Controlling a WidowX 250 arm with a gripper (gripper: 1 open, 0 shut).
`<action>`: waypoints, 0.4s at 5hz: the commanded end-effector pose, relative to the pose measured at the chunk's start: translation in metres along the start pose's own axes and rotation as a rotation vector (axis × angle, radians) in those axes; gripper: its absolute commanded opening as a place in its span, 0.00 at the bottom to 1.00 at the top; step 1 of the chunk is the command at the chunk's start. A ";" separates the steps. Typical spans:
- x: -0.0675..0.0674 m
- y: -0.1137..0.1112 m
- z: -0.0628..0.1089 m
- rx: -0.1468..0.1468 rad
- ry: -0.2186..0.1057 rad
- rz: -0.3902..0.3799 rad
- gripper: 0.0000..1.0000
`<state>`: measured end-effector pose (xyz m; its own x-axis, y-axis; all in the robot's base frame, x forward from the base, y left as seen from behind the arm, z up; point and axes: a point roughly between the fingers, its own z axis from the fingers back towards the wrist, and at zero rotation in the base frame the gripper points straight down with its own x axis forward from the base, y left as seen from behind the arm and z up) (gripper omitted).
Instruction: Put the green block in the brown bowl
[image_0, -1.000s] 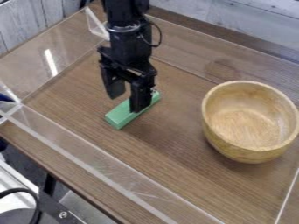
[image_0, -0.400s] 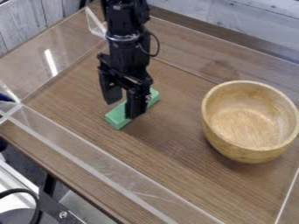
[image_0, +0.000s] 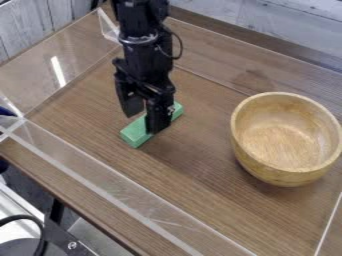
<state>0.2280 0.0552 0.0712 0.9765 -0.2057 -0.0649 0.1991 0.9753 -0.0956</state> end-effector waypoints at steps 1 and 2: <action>0.010 0.002 0.004 0.075 -0.056 -0.041 1.00; 0.014 0.000 -0.003 0.113 -0.060 -0.074 1.00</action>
<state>0.2351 0.0503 0.0587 0.9618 -0.2717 -0.0334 0.2716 0.9624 -0.0088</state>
